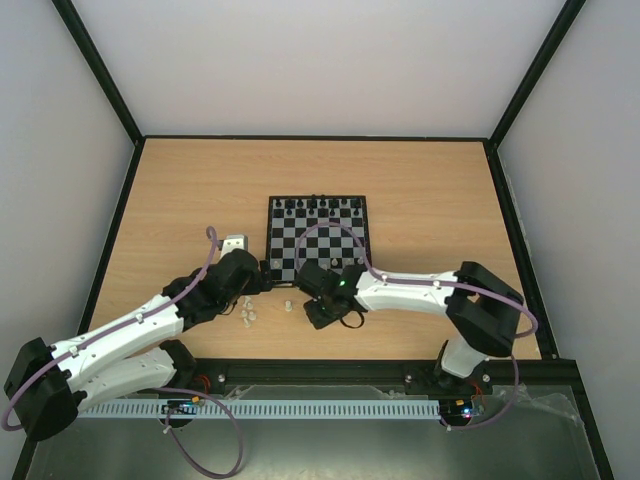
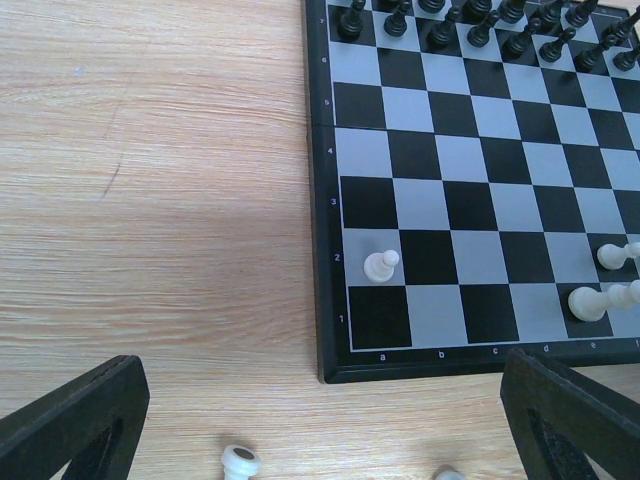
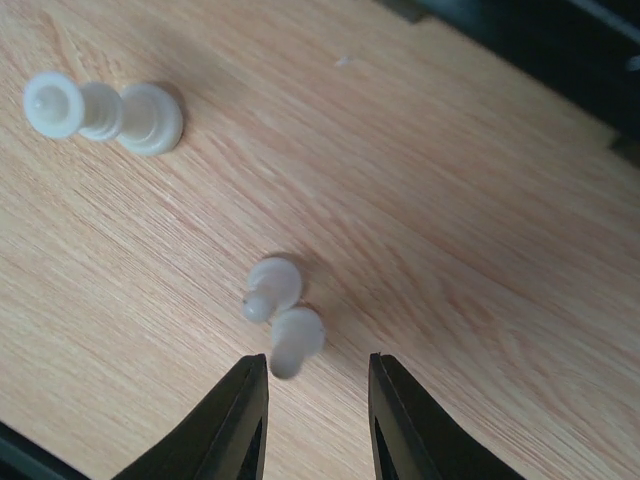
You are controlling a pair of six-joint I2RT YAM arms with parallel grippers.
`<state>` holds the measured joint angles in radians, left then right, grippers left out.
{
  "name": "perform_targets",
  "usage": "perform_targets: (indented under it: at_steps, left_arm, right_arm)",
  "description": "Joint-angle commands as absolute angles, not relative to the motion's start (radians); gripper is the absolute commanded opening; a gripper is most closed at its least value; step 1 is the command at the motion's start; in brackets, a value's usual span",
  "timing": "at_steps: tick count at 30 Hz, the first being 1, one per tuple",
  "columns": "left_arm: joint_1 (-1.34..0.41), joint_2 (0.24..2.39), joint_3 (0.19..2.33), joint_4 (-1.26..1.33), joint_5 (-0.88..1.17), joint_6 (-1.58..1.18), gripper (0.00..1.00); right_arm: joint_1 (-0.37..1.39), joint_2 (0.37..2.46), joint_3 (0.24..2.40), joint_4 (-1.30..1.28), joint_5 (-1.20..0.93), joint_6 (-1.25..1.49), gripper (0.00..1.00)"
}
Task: Set up the chess pieces on the board
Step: Pick up the chess piece at the center of the board.
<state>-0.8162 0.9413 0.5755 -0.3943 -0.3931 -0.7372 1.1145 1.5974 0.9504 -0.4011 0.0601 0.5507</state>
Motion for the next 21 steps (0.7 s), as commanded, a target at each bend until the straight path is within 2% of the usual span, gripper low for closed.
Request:
perform_targets:
  at_steps: [1, 9, 17, 21]
  left_arm:
    - [-0.82, 0.94, 0.582, -0.395, -0.395, -0.746, 0.99]
    - [-0.82, 0.932, 0.573, -0.397, -0.4, -0.746, 1.0]
    - [-0.821, 0.93, 0.568, -0.394, -0.4, -0.744, 1.0]
    - [-0.82, 0.931, 0.564, -0.391, -0.399, -0.744, 0.99]
  right_arm:
    - [1.153, 1.669, 0.996, -0.401, 0.093, 0.572, 0.29]
    - [1.158, 1.719, 1.016, -0.4, 0.109, 0.578, 0.27]
    - [1.159, 1.72, 1.031, -0.428, 0.137, 0.585, 0.09]
    - [1.159, 1.699, 1.029, -0.449, 0.146, 0.591, 0.04]
